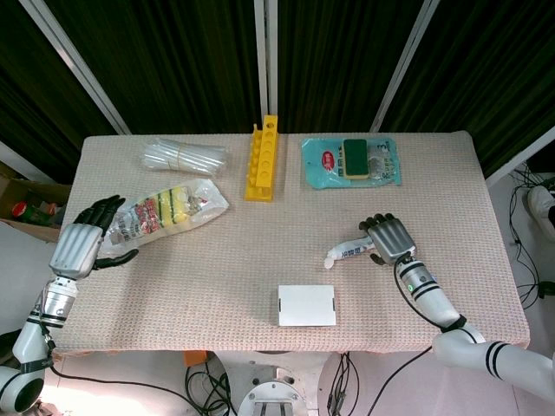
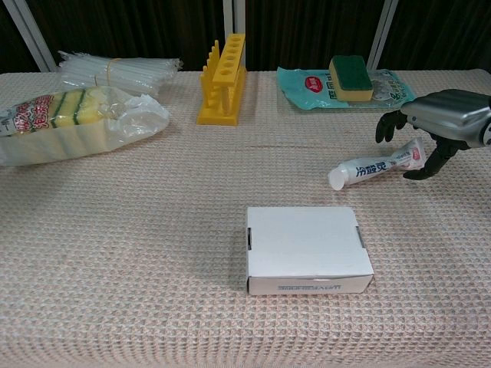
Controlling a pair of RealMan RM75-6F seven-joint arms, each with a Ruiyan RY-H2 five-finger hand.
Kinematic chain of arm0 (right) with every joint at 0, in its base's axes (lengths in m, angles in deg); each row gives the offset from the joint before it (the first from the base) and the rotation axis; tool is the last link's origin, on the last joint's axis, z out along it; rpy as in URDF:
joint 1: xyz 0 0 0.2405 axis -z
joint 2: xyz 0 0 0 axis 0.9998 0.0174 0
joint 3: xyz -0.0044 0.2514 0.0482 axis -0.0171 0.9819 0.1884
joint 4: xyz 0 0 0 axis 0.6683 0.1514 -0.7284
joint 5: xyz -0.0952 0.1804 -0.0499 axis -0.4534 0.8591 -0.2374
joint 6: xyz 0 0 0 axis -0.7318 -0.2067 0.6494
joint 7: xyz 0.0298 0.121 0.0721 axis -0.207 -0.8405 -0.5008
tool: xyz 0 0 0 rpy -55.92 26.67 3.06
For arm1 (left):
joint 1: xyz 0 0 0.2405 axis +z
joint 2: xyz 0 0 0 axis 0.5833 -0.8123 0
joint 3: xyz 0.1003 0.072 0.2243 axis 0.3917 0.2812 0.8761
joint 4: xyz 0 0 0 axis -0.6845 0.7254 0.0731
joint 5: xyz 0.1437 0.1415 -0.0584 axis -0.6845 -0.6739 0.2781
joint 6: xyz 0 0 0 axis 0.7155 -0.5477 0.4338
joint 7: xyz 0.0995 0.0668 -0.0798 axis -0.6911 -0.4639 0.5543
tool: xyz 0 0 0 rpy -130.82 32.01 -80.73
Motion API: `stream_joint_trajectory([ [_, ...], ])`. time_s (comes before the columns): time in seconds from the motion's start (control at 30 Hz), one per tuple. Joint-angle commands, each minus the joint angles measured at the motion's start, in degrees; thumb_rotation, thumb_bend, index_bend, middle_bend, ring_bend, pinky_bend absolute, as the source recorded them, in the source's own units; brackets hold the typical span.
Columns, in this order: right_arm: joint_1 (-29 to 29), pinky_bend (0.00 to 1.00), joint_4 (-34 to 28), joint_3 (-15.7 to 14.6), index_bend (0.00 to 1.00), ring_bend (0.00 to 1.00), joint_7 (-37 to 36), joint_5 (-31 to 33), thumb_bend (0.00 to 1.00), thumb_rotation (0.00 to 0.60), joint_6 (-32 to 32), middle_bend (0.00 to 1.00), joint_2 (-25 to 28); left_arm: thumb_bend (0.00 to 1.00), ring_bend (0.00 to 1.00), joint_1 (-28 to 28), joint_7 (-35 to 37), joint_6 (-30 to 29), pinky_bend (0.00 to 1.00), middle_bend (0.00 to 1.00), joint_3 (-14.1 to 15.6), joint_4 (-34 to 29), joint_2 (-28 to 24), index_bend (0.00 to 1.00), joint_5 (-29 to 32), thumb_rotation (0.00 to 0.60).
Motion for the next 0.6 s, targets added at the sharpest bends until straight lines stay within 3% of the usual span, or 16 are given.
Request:
stream_joint_trajectory([
  [0.03,-0.1,0.32,0.2,-0.1,0.33,0.22,-0.2,0.2,0.18,0.600,0.1,0.32,-0.2,0.00,0.08,0.0,0.0,-0.2,0.20,0.07,0.0,0.0,0.0,0.04,-0.1,0.000],
  [0.23,-0.5,0.32,0.6,-0.3,0.33,0.22,-0.7,0.0,0.19,0.600,0.2,0.32,-0.3,0.00,0.08,0.1,-0.5,-0.2,0.20,0.07,0.1,-0.3,0.0,0.04,-0.1,0.000],
  [0.4,-0.9,0.33,0.5,-0.3,0.34,0.22,-1.1,0.7,0.30,0.600,1.0,0.33,-0.3,0.00,0.08,0.1,-0.3,0.1,0.20,0.07,0.1,-0.1,0.0,0.04,0.0,0.000],
  [0.6,-1.4,0.33,0.9,-0.4,0.34,0.22,-0.3,1.4,0.32,0.600,1.3,0.33,-0.9,0.00,0.08,0.0,0.2,0.2,0.20,0.07,0.0,0.0,-0.2,0.04,0.0,0.000],
])
